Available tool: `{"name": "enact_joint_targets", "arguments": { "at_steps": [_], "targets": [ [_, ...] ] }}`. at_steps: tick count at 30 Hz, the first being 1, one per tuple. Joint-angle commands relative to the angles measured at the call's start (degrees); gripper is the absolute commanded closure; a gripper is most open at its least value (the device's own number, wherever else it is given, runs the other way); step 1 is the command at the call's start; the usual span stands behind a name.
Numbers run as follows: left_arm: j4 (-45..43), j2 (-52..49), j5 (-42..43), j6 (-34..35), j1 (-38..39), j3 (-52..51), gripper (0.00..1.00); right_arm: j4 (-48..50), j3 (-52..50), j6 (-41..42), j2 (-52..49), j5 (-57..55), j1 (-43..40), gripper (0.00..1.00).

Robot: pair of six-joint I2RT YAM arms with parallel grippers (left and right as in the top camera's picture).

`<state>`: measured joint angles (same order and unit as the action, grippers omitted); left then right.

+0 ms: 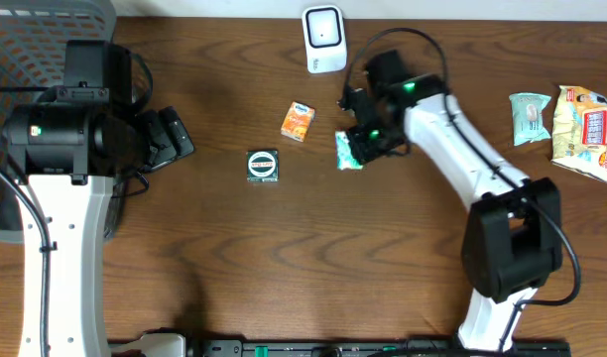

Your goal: Scan the item barcode

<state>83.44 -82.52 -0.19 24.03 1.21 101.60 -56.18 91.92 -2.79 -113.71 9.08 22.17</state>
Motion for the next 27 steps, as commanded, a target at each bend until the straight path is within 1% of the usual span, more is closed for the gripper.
{"name": "enact_joint_targets", "arguments": {
  "at_steps": [1, 5, 8, 11, 14, 16, 21, 23, 25, 27],
  "targets": [
    [0.1, -0.2, -0.5, 0.2, -0.3, -0.1, 0.03, 1.2, 3.7, 9.2, 1.3, -18.0, 2.3, 0.99],
    [0.1, -0.2, -0.5, 0.2, -0.3, -0.1, 0.02, 0.8, 12.3, 9.0, -1.2, -18.2, 2.6, 0.99],
    [0.1, -0.2, -0.5, 0.2, -0.3, -0.1, 0.02, -1.2, 21.8, 7.6, -5.6, -18.2, 2.0, 0.99],
    [0.1, -0.2, -0.5, 0.2, -0.3, -0.1, 0.03, -4.6, 33.3, 5.2, -12.1, -18.6, 1.7, 0.99],
    [0.1, -0.2, -0.5, 0.2, -0.3, -0.1, 0.02, -6.4, 44.7, 4.1, -19.4, -24.2, 1.8, 0.99],
    [0.1, -0.2, -0.5, 0.2, -0.3, -0.1, 0.02, -4.3, 50.5, -1.2, -24.2, -27.0, 1.8, 0.99],
    [0.1, -0.2, -0.5, 0.2, -0.3, -0.1, 0.02, 7.1, 52.0, -14.0, -28.9, -35.7, 2.3, 0.99],
    [0.1, -0.2, -0.5, 0.2, -0.3, -0.1, 0.02, 12.0, 52.0, -20.8, -30.1, -39.5, 2.7, 0.99],
    [0.1, -0.2, -0.5, 0.2, -0.3, -0.1, 0.02, 16.0, 52.0, -25.6, -30.8, -42.3, 3.1, 0.99],
    [0.1, -0.2, -0.5, 0.2, -0.3, -0.1, 0.02, 18.9, 51.8, -31.6, -31.1, -42.5, 3.4, 0.99]
  ]
}}
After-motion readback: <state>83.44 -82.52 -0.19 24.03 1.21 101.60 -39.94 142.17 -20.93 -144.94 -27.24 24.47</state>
